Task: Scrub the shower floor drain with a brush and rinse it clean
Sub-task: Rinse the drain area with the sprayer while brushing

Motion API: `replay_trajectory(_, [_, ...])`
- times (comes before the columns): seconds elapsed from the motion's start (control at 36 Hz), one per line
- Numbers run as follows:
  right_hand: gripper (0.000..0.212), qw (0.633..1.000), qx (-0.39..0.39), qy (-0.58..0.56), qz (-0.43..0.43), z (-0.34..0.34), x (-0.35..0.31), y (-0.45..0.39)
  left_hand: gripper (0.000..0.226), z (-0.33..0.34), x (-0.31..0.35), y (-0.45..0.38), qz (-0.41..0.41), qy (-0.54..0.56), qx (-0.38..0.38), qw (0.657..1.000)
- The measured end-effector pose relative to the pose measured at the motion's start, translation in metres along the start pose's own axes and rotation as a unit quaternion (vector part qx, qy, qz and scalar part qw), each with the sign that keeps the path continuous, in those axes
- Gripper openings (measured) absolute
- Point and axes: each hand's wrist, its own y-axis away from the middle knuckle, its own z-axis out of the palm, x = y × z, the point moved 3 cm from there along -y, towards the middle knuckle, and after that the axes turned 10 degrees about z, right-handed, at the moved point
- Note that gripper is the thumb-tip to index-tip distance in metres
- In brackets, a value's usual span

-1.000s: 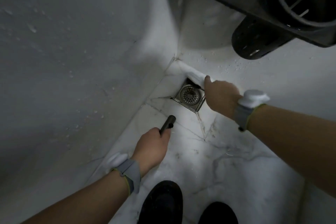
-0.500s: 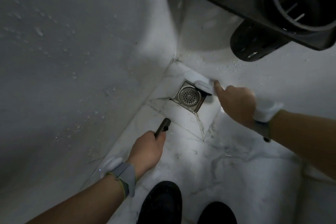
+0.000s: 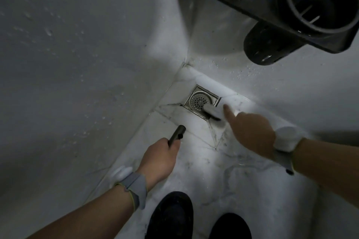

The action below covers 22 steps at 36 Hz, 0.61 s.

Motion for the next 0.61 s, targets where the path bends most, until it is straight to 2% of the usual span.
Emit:
replay_trajectory(0.06, [0.066,1.000,0.016,0.002,-0.001,0.004,0.004,0.001,0.047,-0.001,-0.001,0.002,0.001,0.001,-0.003,1.000])
replay_trajectory(0.11, [0.064,0.999,0.014,0.012,0.037,0.001,0.011,-0.005,0.046,-0.001,-0.001,0.001,-0.002,0.007,-0.006,1.000])
replay_trajectory(0.19, [0.069,1.000,0.001,0.001,-0.007,0.005,-0.001,0.002,0.046,-0.002,0.001,0.001,-0.006,0.006,0.001,1.000])
replay_trajectory(0.28, [0.065,1.000,0.007,-0.005,0.023,0.002,0.009,-0.005,0.046,-0.003,0.002,0.001,-0.006,0.007,-0.002,1.000])
replay_trajectory(0.33, [0.066,1.000,0.021,-0.007,0.011,0.008,0.007,-0.002,0.046,-0.002,0.002,0.000,-0.010,0.012,0.002,1.000])
replay_trajectory(0.39, [0.067,1.000,0.012,0.006,-0.023,0.012,0.003,0.000,0.046,-0.003,0.003,0.000,-0.006,0.015,0.005,1.000])
replay_trajectory(0.47, [0.066,0.999,-0.011,-0.010,0.033,0.011,0.014,-0.003,0.045,-0.002,0.004,0.000,-0.001,0.007,-0.004,1.000])
replay_trajectory(0.53, [0.071,1.000,-0.006,-0.006,0.018,0.015,0.008,0.008,0.045,-0.002,0.004,0.002,-0.001,0.015,0.002,1.000])
replay_trajectory(0.61, [0.076,0.996,-0.071,-0.051,-0.013,0.015,-0.006,0.030,0.046,-0.001,0.009,0.000,-0.001,0.013,-0.004,1.000])
